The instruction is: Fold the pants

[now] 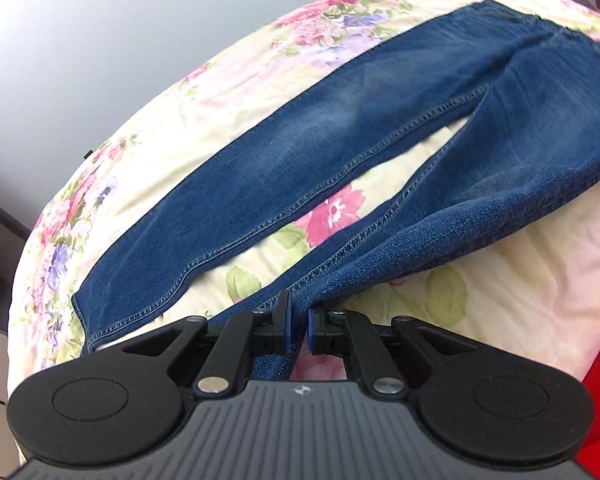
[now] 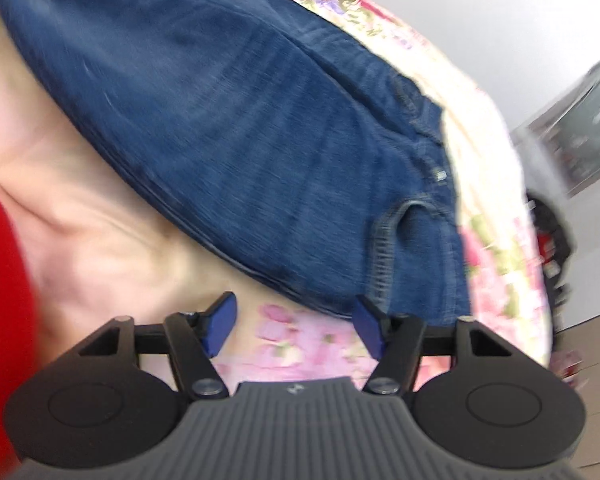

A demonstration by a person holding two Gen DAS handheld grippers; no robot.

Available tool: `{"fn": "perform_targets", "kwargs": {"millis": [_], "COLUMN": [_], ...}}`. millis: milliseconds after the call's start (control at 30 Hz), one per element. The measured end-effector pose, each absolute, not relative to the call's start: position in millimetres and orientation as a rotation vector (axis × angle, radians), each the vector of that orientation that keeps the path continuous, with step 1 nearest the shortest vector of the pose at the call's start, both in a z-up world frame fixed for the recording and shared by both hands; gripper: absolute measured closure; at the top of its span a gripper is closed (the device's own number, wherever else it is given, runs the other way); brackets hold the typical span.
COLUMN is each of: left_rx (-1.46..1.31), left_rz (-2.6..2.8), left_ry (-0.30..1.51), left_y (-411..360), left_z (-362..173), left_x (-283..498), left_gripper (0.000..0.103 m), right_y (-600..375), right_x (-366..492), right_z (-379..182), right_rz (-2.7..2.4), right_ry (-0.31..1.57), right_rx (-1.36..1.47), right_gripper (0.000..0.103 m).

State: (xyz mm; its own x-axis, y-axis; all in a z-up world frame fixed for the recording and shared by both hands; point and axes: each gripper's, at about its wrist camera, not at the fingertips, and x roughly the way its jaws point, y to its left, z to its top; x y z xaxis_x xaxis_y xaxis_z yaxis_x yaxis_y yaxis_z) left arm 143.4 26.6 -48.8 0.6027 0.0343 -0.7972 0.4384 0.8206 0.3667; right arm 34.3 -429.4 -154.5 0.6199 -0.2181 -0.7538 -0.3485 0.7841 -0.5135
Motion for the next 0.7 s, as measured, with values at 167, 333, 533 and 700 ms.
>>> {"fn": "perform_targets", "kwargs": {"millis": [167, 333, 533, 700], "left_rx": [0.561, 0.514, 0.422, 0.423], "left_rz": [-0.24, -0.208, -0.18, -0.168], "left_ry": [0.915, 0.921, 0.917, 0.916], "left_y": [26, 29, 41, 44], "left_z": [-50, -43, -22, -15], "left_x": [146, 164, 194, 217], "left_gripper": [0.096, 0.096, 0.096, 0.096], "right_y": [-434, -431, -427, -428], "right_x": [29, 29, 39, 69], "right_z": [-166, -155, -128, -94], "right_rz": [0.077, 0.139, 0.225, 0.204], "right_ry": [0.845, 0.741, 0.68, 0.628], "right_rx": [-0.893, -1.055, -1.14, -1.139], "right_gripper": [0.061, 0.063, 0.091, 0.096]}}
